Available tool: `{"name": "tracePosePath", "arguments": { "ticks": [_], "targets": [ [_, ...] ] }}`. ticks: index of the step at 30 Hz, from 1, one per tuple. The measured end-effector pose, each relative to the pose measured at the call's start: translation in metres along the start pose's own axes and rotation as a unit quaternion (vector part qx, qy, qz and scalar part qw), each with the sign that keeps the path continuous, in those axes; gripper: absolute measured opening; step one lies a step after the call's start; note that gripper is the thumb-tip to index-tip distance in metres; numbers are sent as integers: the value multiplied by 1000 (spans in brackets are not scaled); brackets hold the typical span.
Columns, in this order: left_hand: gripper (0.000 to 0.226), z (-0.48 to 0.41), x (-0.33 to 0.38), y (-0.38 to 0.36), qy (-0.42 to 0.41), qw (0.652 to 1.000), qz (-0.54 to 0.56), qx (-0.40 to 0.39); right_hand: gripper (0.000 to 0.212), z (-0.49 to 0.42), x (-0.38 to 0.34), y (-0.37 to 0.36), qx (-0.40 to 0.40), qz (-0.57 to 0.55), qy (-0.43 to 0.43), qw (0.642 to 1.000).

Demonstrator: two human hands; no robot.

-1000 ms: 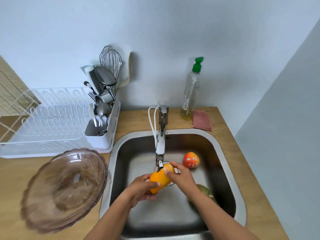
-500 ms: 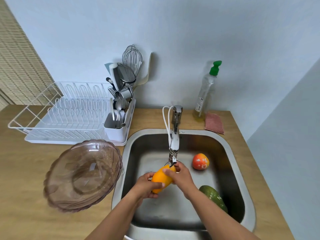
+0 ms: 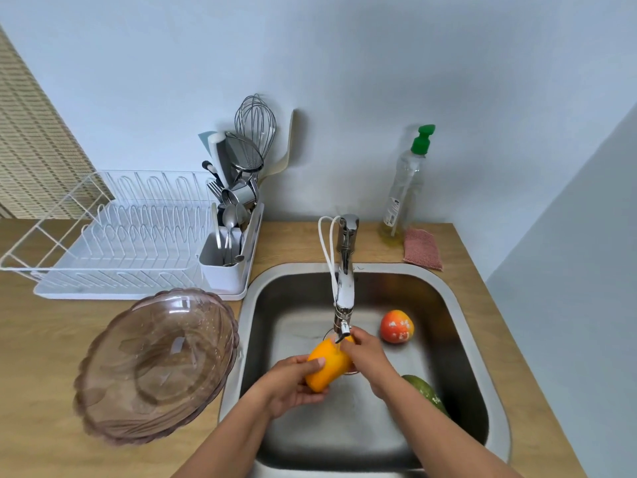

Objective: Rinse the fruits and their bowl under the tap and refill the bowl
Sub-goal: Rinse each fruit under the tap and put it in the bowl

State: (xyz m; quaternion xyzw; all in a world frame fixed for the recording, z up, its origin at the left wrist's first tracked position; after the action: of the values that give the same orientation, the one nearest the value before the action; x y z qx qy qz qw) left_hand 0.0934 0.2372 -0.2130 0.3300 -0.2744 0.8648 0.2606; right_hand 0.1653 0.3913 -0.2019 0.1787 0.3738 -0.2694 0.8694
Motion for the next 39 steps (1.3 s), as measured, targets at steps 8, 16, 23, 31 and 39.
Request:
{"name": "tracePosePath", "arguments": {
  "ticks": [8,16,23,31,39],
  "targets": [
    [61,-8,-7,10,54,990,123,40,27,-8,-2,-2,13,-11,-21,1000],
    [35,-7,-5,11,48,992,104,60,25,-9,-4,-2,-2,-19,-27,999],
    [54,-4,2,2,-33,999,23,36,22,-5,-5,6,40,-40,-61,997],
    [43,-3,0,-1,-3,997,67,28,22,15,-25,-6,1,31,62,998],
    [60,-8,-5,4,32,997,59,48,18,6,-17,-2,24,-8,12,1000]
  ]
}}
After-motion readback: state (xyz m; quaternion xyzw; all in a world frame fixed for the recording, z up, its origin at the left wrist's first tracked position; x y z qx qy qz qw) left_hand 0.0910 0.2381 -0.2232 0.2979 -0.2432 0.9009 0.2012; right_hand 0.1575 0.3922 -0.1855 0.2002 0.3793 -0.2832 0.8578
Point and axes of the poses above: each hand's wrist, its own z-axis away from the middle knuckle, its own y-axis out of the back of the hand, x = y × z, the point moved 6 cm from there along -z, towards the middle knuckle, and after that the axes turned 12 degrees about -y, right-handed, at the moved point
